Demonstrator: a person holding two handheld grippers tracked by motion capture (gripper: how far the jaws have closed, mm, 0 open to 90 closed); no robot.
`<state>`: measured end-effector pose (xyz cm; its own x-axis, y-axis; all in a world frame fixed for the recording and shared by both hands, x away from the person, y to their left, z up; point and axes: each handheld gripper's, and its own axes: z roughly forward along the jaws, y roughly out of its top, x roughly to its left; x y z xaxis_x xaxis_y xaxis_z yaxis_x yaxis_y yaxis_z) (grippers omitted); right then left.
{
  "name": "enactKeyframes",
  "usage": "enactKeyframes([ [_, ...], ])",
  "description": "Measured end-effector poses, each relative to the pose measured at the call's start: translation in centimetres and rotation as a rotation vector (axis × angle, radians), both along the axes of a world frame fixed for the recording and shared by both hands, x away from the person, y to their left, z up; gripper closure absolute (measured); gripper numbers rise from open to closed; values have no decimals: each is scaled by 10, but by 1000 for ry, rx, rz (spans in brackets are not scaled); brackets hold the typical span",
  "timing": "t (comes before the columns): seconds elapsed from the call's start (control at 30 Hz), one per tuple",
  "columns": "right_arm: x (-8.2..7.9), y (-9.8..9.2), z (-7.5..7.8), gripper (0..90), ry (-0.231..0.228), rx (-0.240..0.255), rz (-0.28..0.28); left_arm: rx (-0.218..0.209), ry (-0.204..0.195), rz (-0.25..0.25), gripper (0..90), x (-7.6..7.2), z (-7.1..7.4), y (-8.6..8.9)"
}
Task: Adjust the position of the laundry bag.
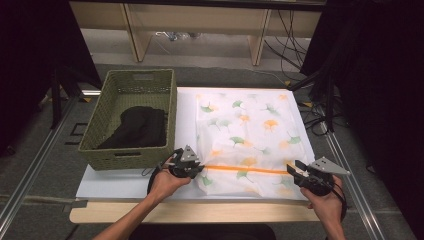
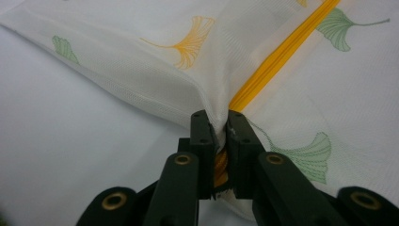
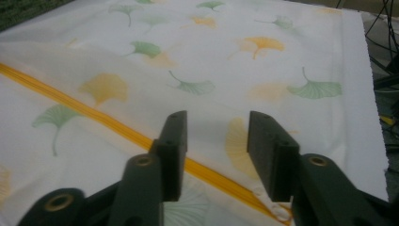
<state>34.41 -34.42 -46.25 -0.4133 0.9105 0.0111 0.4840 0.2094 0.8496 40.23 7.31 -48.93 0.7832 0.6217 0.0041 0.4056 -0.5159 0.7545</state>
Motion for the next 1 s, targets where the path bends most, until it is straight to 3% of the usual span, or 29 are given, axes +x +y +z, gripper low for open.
enactKeyframes([
  [0.03,3,-4,0,646,-27,-54,13,9,1,8,826,-1,1,2],
  [0.07,5,-3,-2,650,9,-18,27,4,4,-9,826,0,1,4],
  [0.1,6,-4,-2,646,20,-25,17,2,13,7,826,-1,1,5],
  [0.17,9,-6,-3,611,14,-52,-5,6,9,-10,825,-1,2,8],
  [0.2,9,-3,-4,603,44,-28,-59,20,0,-16,825,-1,3,9],
  [0.23,13,-7,-5,591,39,-52,-33,13,5,-21,825,-2,2,9],
  [0.27,16,-10,-6,585,47,-64,-45,10,12,-2,825,-3,2,10],
  [0.3,16,-9,-6,579,64,-47,-96,21,14,-6,825,-3,2,11],
  [0.37,25,-15,-7,573,77,-40,-86,9,24,0,825,-3,1,14],
  [0.4,25,-15,-8,573,83,-42,-123,16,17,-16,825,-3,2,15],
  [0.43,30,-18,-9,574,101,-37,-103,16,16,-16,825,-3,2,16],
  [0.47,32,-17,-10,574,115,-40,-144,21,18,-10,825,-4,2,16],
  [0.5,37,-21,-12,573,114,-38,-117,14,20,-8,826,-4,2,16],
  [0.6,46,-23,-15,543,137,-52,-148,16,19,-14,826,-5,2,17],
  [0.77,61,-28,-20,489,170,-26,-163,21,27,-6,826,-7,1,18],
  [0.8,65,-28,-21,496,178,-26,-160,21,29,-5,826,-7,1,18],
  [0.83,68,-24,-23,586,201,-19,-182,16,28,-12,826,-6,1,18],
  [0.9,74,-25,-25,669,193,-50,-110,18,24,-22,826,-6,1,19],
  [0.93,75,-21,-24,736,203,-47,-134,19,26,-22,826,-6,1,19],
  [0.97,77,-21,-24,794,189,-87,-115,16,32,-13,826,-6,1,18],
  [1.0,78,-19,-22,848,213,-84,-107,21,29,-20,826,-6,1,19],
])
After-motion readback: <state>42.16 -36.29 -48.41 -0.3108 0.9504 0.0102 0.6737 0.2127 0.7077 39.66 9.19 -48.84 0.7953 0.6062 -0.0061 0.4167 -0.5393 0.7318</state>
